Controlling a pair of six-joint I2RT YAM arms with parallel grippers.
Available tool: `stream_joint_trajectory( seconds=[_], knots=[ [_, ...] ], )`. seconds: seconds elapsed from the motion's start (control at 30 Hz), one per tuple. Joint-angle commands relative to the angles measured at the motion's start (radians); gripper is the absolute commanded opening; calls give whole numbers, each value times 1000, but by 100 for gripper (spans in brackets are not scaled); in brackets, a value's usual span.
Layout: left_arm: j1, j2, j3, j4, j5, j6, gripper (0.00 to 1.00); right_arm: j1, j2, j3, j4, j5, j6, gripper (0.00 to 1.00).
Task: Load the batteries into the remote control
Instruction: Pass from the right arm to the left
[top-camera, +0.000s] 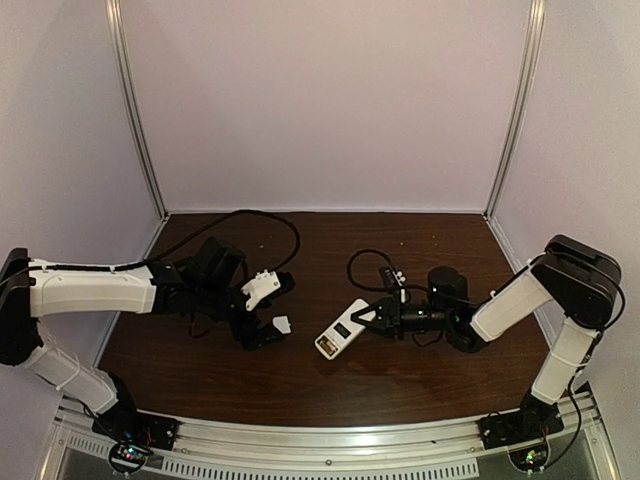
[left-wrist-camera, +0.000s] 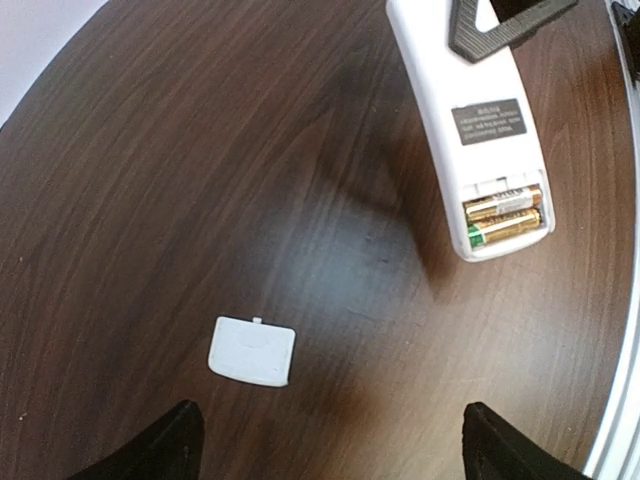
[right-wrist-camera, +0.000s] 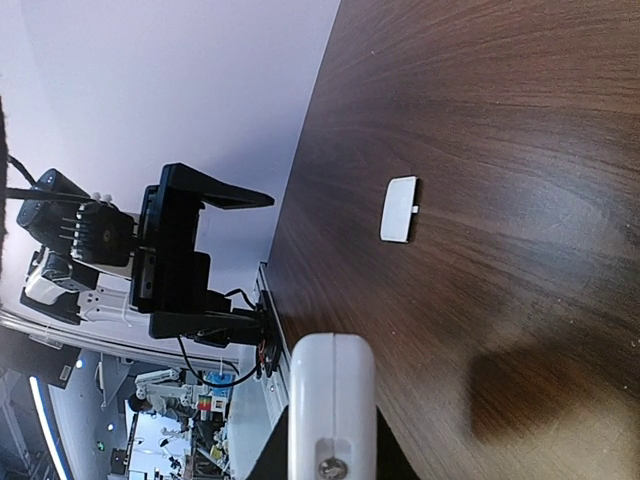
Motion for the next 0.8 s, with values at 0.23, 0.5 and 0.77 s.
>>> stream_joint_trajectory(
  seconds=[0.23, 0.5, 0.77],
  knots=[
    [48, 168, 128, -109, -24, 216, 88, -11, 57, -23, 132, 25, 0, 0],
    [110, 259, 215, -159, 68, 335, 86, -14, 96, -31, 200, 29, 39, 0],
    [-2, 227, 205, 38, 40, 234, 89, -14, 96, -45, 189, 96, 64, 0]
  ],
)
